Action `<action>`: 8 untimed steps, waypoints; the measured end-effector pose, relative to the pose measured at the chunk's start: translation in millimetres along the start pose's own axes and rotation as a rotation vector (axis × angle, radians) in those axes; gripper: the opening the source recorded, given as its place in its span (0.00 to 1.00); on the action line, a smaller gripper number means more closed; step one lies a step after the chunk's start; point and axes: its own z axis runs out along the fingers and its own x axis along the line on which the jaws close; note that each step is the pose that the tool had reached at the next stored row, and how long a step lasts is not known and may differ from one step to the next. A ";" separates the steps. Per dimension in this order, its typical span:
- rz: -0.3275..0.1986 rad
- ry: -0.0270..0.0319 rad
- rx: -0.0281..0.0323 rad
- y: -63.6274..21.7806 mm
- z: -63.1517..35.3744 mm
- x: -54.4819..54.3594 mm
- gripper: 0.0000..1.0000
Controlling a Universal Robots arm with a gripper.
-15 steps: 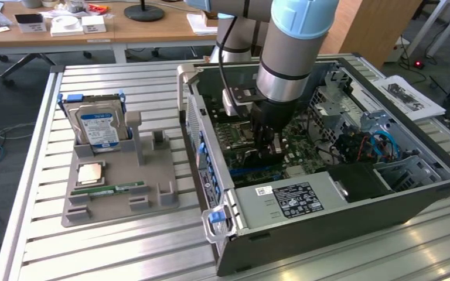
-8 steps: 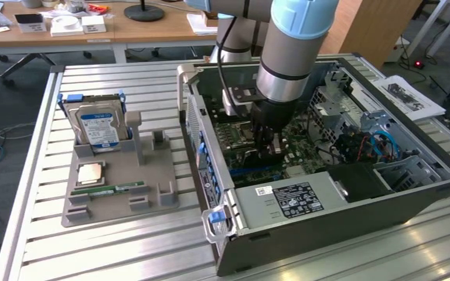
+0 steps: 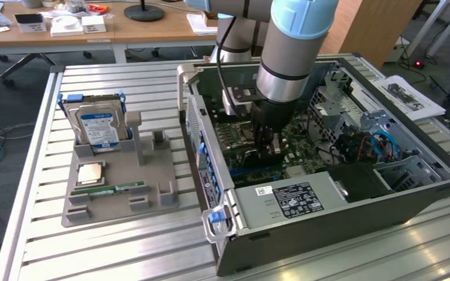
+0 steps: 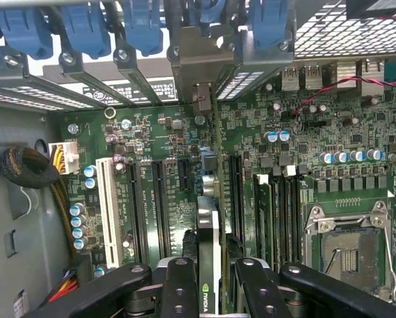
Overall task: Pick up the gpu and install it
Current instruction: 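Insert the gpu into the slot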
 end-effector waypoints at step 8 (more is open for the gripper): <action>0.002 0.0001 0.0001 0.0 0.1 0.0 0.27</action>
